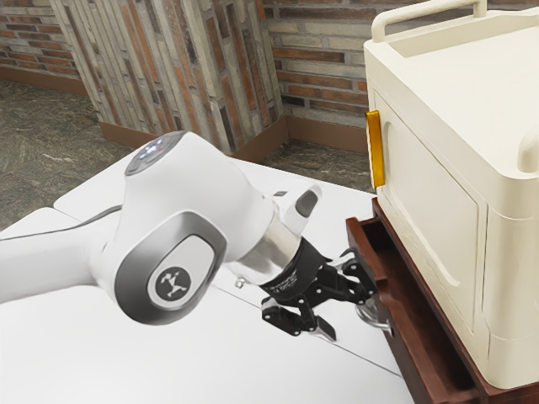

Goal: Pull the drawer handle with one arm to open the drawer

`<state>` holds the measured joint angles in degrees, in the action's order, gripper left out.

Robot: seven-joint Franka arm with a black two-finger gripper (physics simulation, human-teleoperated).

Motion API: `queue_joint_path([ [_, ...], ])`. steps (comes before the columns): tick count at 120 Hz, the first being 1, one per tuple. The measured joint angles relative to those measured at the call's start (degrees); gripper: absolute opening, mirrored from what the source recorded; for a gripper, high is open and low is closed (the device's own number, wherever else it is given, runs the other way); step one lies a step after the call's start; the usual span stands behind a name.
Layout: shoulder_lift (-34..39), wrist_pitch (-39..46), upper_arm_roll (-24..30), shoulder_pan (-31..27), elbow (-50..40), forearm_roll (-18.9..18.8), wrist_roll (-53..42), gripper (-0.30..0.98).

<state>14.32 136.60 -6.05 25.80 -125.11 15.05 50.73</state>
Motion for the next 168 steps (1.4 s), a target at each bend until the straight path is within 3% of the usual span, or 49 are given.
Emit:
queue_joint_path([
  [168, 9.4, -6.1, -3.5, 0.0, -7.1, -2.4, 0.7, 0.39],
])
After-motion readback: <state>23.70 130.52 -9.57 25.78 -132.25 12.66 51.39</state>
